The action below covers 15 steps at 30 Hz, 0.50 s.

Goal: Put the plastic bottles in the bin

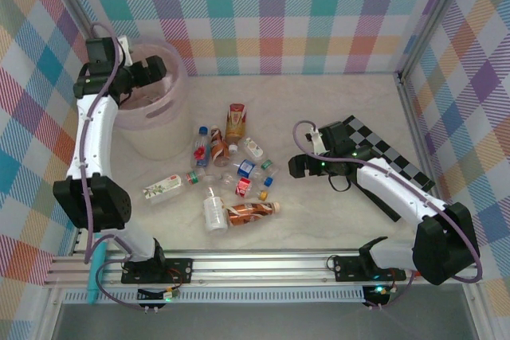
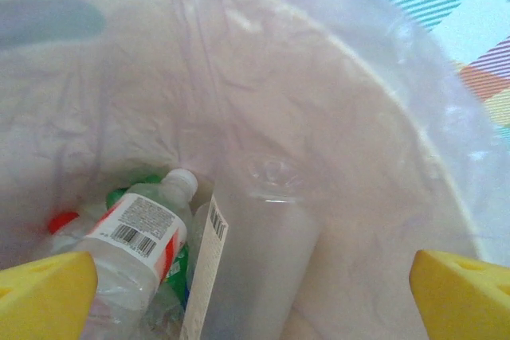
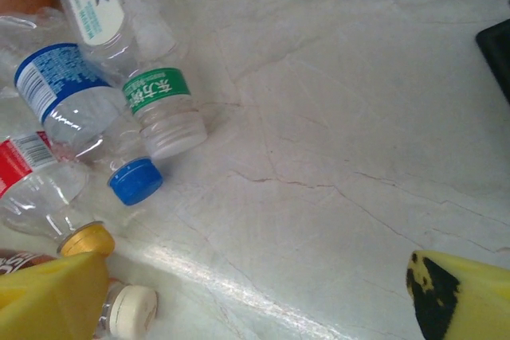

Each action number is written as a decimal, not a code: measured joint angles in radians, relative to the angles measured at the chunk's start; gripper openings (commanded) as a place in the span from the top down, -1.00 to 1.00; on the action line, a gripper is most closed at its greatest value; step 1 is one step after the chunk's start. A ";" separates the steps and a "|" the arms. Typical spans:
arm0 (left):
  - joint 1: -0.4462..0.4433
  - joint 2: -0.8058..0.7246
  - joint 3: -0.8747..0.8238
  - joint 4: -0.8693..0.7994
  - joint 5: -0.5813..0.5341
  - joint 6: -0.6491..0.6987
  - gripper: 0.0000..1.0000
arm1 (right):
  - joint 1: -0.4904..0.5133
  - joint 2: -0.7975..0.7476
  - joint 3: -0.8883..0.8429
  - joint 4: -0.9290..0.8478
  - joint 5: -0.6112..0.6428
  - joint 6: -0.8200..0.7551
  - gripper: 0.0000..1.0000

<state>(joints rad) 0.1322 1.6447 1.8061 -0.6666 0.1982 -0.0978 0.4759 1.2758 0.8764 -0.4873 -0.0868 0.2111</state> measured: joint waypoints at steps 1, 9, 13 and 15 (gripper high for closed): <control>0.000 -0.008 0.018 -0.014 -0.007 0.007 -1.00 | 0.000 0.002 0.001 -0.001 -0.008 -0.004 -0.84; 0.001 -0.137 0.093 -0.126 -0.041 0.034 -0.99 | 0.042 0.093 0.085 -0.016 -0.027 -0.060 -0.58; -0.008 -0.249 0.016 -0.145 -0.024 0.007 -0.96 | 0.073 0.150 0.135 -0.016 -0.032 -0.074 -0.46; -0.025 -0.308 -0.045 -0.150 -0.021 -0.008 -0.95 | 0.082 0.176 0.155 -0.018 -0.031 -0.079 -0.42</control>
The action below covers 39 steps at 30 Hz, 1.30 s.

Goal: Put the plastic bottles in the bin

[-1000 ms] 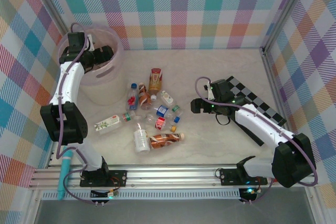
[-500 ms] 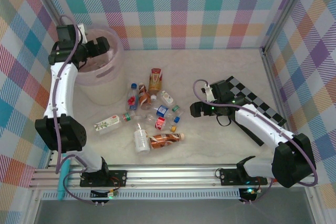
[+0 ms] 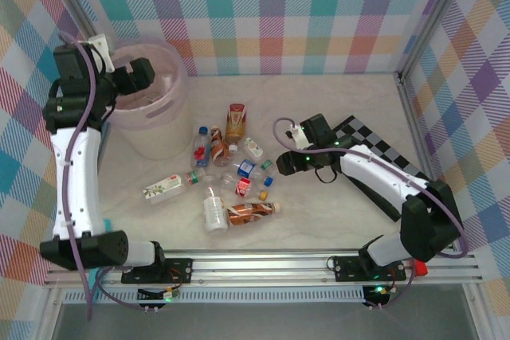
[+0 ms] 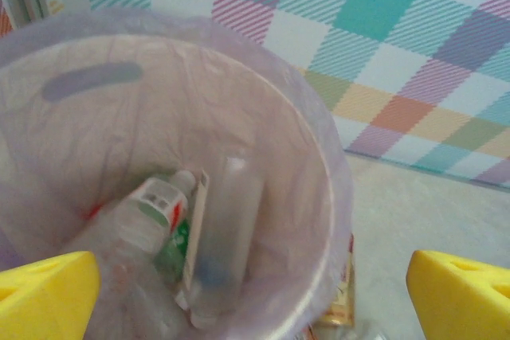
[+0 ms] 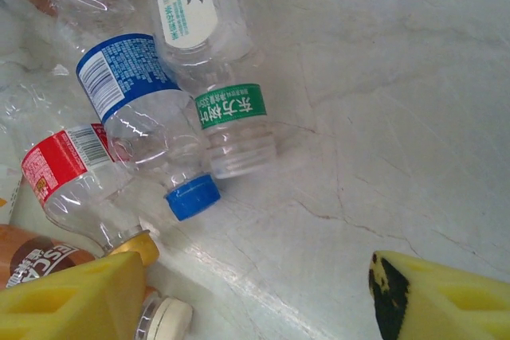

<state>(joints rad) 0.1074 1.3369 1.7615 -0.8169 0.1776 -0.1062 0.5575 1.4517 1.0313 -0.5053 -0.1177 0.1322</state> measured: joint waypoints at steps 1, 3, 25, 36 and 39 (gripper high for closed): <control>-0.018 -0.032 -0.037 -0.001 0.002 -0.009 -0.94 | 0.007 0.018 0.013 -0.005 0.001 -0.004 -0.39; -0.065 -0.093 -0.114 -0.004 0.002 -0.029 -0.93 | 0.019 0.058 0.046 -0.013 0.001 -0.012 -0.34; -0.514 -0.467 -0.752 0.092 0.019 -0.344 -0.90 | 0.059 0.470 0.295 -0.023 0.001 -0.021 -0.20; -0.526 -0.464 -0.792 0.145 -0.004 -0.380 -0.91 | 0.057 0.545 0.321 -0.012 0.010 -0.014 -0.02; -0.526 -0.457 -0.793 0.161 -0.003 -0.386 -0.92 | 0.050 0.541 0.313 -0.006 0.016 -0.013 0.05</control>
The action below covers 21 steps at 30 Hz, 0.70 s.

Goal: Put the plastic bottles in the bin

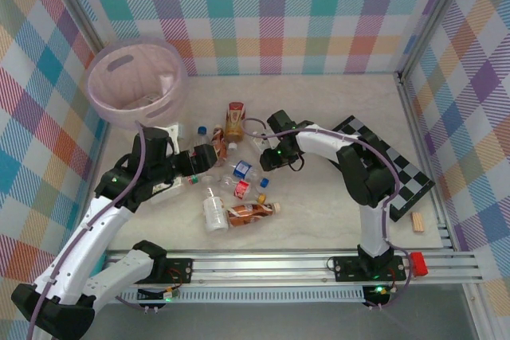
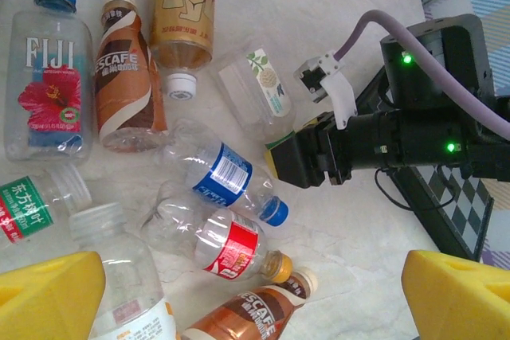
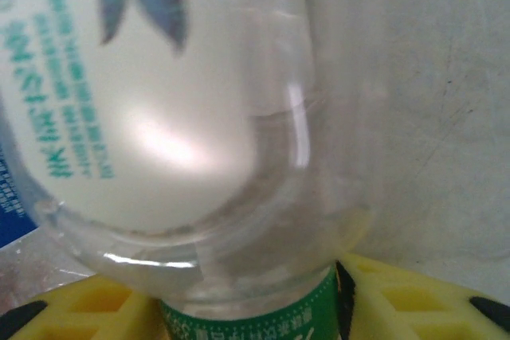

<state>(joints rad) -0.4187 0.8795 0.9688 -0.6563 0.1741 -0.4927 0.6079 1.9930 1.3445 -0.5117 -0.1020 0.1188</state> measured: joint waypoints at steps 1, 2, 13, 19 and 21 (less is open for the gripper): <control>0.000 0.001 -0.002 0.011 0.001 -0.006 -0.92 | -0.003 -0.005 -0.009 0.008 0.000 0.001 0.07; 0.000 0.002 -0.007 0.027 0.004 -0.013 -0.93 | -0.009 -0.016 -0.023 0.016 0.001 0.000 0.07; 0.000 0.006 -0.166 0.303 0.035 -0.193 -1.00 | -0.088 -0.359 -0.318 0.010 0.007 0.023 0.13; -0.041 0.060 -0.252 0.574 0.089 -0.348 -1.00 | -0.090 -0.560 -0.380 0.017 -0.137 0.068 0.15; -0.073 0.104 -0.252 0.662 0.101 -0.383 -1.00 | -0.086 -0.594 -0.382 0.037 -0.201 0.092 0.18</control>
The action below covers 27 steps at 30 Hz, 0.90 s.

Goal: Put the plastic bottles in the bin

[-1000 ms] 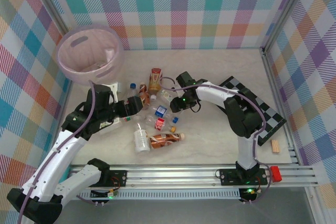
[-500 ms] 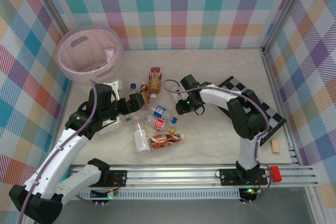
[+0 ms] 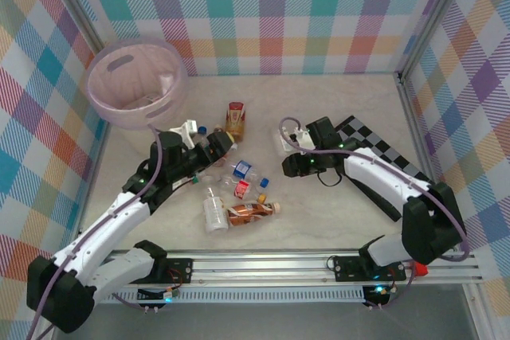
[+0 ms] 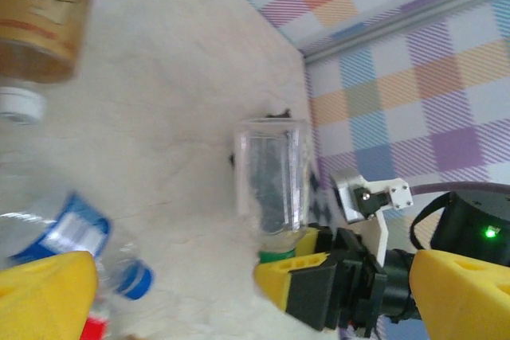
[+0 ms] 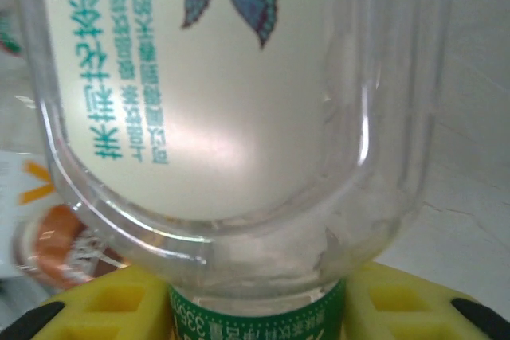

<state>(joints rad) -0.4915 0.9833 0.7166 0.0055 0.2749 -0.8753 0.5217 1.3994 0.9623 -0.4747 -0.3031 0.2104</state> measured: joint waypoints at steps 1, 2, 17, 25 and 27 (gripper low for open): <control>-0.016 0.023 0.000 0.042 0.006 -0.016 -1.00 | 0.006 -0.010 0.000 0.010 -0.024 0.012 0.18; -0.031 0.049 0.000 0.080 0.014 -0.028 -1.00 | 0.010 -0.016 0.000 0.019 -0.041 0.019 0.18; -0.132 0.283 0.047 0.283 0.019 -0.099 -0.84 | 0.143 -0.023 0.043 0.038 -0.146 0.089 0.17; -0.154 0.340 0.050 0.354 0.013 -0.132 -0.47 | 0.167 -0.035 0.054 0.049 -0.159 0.097 0.17; -0.154 0.340 0.050 0.360 0.004 -0.137 -0.36 | 0.167 -0.040 0.054 0.053 -0.158 0.097 0.17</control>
<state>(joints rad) -0.6456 1.3231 0.7670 0.3660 0.2790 -1.0119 0.6888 1.3594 1.0161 -0.4221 -0.4614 0.3069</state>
